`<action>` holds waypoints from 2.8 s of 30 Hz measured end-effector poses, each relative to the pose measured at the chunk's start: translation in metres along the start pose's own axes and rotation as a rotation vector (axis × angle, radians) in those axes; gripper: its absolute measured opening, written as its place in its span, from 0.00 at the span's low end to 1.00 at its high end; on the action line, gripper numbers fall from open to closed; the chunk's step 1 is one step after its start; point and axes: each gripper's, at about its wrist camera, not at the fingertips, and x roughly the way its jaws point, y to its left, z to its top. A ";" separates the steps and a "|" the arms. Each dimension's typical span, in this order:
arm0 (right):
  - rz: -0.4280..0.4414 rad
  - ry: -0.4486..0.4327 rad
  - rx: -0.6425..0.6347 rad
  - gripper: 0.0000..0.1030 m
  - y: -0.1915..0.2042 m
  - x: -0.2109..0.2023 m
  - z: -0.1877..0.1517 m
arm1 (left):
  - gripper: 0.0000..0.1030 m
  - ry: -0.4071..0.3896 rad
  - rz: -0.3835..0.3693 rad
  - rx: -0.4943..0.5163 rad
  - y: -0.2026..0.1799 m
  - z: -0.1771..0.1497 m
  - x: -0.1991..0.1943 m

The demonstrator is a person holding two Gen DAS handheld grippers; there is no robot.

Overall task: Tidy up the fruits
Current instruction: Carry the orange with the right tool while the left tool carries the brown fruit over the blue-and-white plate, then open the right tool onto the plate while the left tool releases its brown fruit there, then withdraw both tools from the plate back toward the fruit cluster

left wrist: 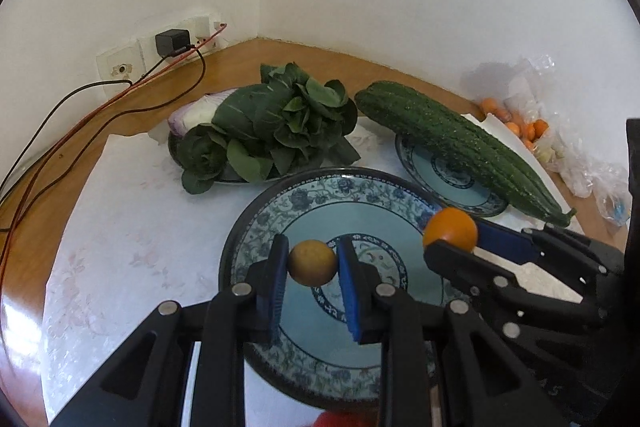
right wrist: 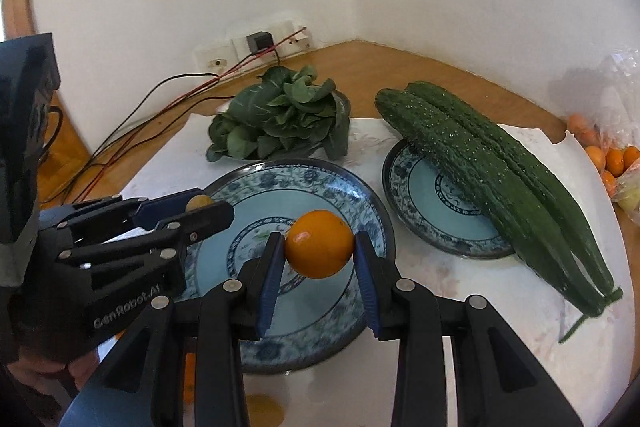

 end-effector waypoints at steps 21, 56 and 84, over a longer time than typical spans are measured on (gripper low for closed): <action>-0.041 0.048 -0.031 0.35 0.005 0.036 0.002 | 0.25 0.078 -0.005 -0.020 0.009 -0.002 0.028; -0.035 0.044 -0.016 0.64 0.001 0.006 0.001 | 0.46 0.079 0.011 -0.017 0.008 -0.003 -0.004; 0.004 -0.015 0.022 0.65 0.022 -0.065 -0.043 | 0.47 0.101 0.023 -0.045 0.024 -0.052 -0.076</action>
